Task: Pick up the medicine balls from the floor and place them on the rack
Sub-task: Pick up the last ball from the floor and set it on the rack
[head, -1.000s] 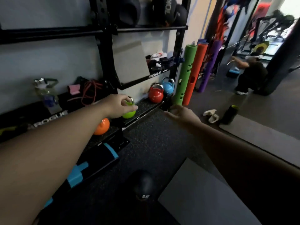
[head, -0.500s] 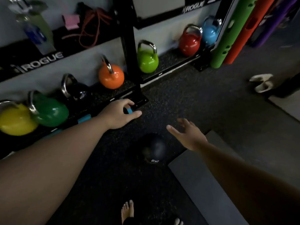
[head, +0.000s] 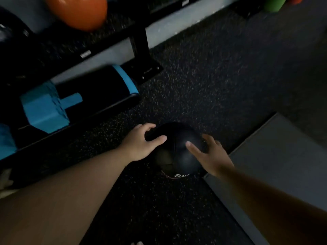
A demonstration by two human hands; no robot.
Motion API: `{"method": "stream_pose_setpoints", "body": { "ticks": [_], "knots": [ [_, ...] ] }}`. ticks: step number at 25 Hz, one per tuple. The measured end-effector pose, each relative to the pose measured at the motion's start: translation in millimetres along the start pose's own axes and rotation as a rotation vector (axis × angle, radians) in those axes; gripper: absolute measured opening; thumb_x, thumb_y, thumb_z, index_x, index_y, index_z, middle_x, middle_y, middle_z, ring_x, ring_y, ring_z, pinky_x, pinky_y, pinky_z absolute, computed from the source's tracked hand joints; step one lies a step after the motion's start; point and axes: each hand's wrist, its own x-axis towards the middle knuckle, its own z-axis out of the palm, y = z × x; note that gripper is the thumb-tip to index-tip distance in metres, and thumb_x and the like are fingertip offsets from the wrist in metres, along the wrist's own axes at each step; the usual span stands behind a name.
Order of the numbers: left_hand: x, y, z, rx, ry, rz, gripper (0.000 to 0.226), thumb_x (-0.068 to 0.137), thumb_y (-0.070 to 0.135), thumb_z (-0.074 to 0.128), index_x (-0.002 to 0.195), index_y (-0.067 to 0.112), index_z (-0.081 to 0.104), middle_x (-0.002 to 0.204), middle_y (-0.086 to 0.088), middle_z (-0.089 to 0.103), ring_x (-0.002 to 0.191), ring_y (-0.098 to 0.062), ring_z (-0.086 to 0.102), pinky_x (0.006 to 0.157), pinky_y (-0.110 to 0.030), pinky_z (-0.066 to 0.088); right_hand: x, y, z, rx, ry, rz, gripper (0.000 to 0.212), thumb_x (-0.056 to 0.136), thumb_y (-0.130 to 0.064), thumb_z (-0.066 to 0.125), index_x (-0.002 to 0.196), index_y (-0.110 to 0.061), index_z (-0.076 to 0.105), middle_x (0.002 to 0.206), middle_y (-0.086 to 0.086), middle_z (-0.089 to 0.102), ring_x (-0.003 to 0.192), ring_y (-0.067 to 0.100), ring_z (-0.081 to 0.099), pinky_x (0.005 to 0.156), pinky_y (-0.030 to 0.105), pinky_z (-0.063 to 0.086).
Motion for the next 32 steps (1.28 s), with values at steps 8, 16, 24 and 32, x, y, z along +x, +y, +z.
{"method": "stream_pose_setpoints", "body": {
  "ticks": [8, 16, 24, 32],
  "knots": [
    [85.9, -99.3, 92.2, -0.154, 0.023, -0.076, 0.116, 0.067, 0.094, 0.053, 0.164, 0.033, 0.037, 0.168, 0.000, 0.038, 0.152, -0.024, 0.039, 0.121, -0.041, 0.033, 96.1, 65.2, 82.5, 0.045, 0.052, -0.006, 0.129, 0.058, -0.107, 0.043, 0.165, -0.041, 0.010, 0.168, 0.012, 0.026, 0.150, 0.043, 0.035, 0.117, 0.063, 0.036],
    [103.6, -108.5, 115.6, -0.564, -0.012, -0.266, 0.147, 0.031, 0.102, 0.071, 0.162, 0.049, 0.030, 0.162, 0.006, 0.047, 0.142, -0.027, 0.050, 0.112, -0.062, 0.045, 109.8, 73.8, 95.6, 0.309, 0.063, -0.032, 0.150, 0.043, -0.104, 0.062, 0.167, -0.035, 0.011, 0.169, 0.006, 0.031, 0.151, 0.031, 0.038, 0.118, 0.047, 0.039],
    [47.5, -96.7, 90.2, -0.685, 0.197, -0.259, 0.133, 0.036, 0.090, 0.081, 0.153, 0.036, 0.051, 0.139, 0.007, 0.065, 0.122, -0.016, 0.064, 0.110, -0.041, 0.052, 67.8, 38.9, 89.5, 0.377, 0.138, -0.112, 0.137, 0.039, -0.101, 0.067, 0.159, -0.045, 0.030, 0.160, 0.001, 0.038, 0.145, 0.026, 0.042, 0.114, 0.047, 0.043],
    [-77.9, 24.2, -109.5, -0.726, 0.380, -0.067, 0.131, 0.044, 0.083, 0.074, 0.161, 0.037, 0.039, 0.158, 0.004, 0.051, 0.140, -0.019, 0.051, 0.105, -0.030, 0.042, -51.4, -153.0, -35.0, 0.428, 0.126, -0.348, 0.144, 0.036, -0.101, 0.068, 0.161, -0.042, 0.028, 0.160, 0.000, 0.036, 0.145, 0.024, 0.042, 0.111, 0.043, 0.043]
  ]
}}
